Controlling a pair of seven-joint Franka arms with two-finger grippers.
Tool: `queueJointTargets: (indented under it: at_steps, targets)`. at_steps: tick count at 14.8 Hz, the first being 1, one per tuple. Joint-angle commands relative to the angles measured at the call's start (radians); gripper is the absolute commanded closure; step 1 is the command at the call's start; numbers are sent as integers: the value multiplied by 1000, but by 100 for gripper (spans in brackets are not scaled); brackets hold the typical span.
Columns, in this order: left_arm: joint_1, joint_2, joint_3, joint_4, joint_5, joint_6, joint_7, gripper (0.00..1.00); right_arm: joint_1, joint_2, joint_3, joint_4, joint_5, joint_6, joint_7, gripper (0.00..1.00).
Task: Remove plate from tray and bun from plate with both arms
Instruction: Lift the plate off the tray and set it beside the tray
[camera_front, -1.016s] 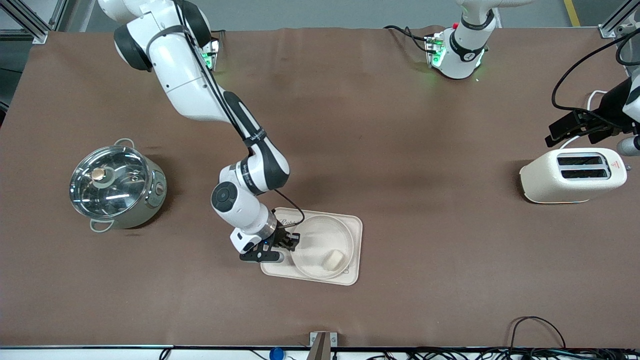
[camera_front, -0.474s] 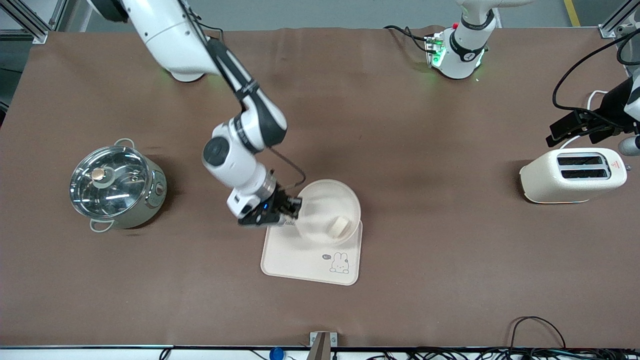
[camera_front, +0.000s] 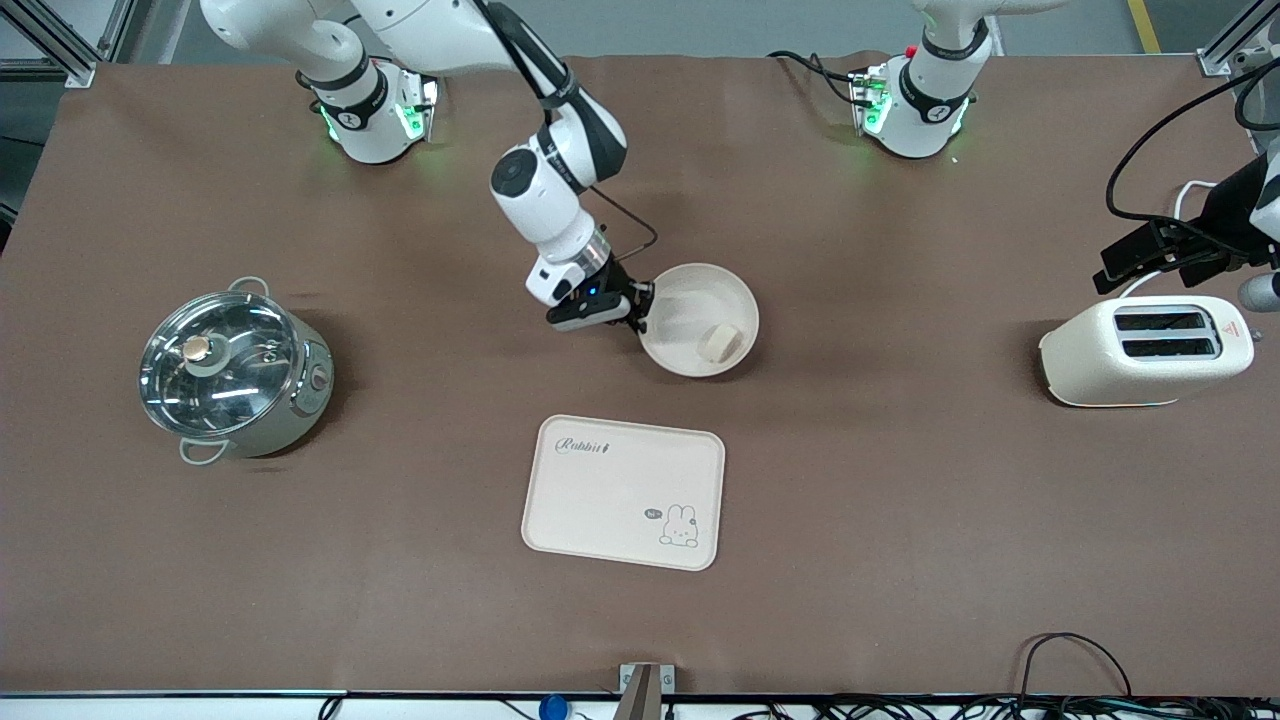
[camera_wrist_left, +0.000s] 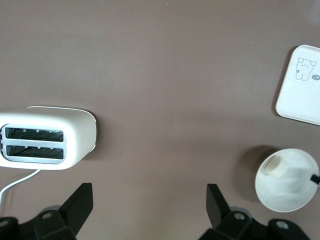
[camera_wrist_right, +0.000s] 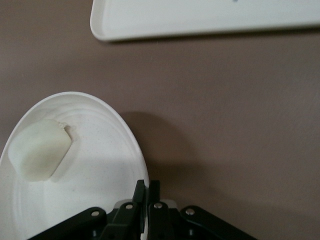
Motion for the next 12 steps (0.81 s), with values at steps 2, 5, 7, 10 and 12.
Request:
queueJointTargets:
  at_steps: [2, 5, 7, 10, 12]
  targets:
    - [-2, 8, 2, 23, 15, -19, 15, 0, 4, 11, -4, -11, 27, 3, -13, 69]
    - [-2, 9, 2, 23, 17, -19, 17, 0, -13, 11, -7, 27, 27, -13, -25, 20]
    - [-2, 17, 2, 23, 15, -19, 17, 0, -61, 8, -18, 79, 14, -92, -36, 0]
    - [2, 29, 2, 23, -11, -19, 26, 0, -127, 1, -88, 183, -51, -239, -115, 0]
    - [-19, 35, -7, 18, -14, -18, 5, 0, -131, -5, -194, 274, -94, -388, -145, 0]
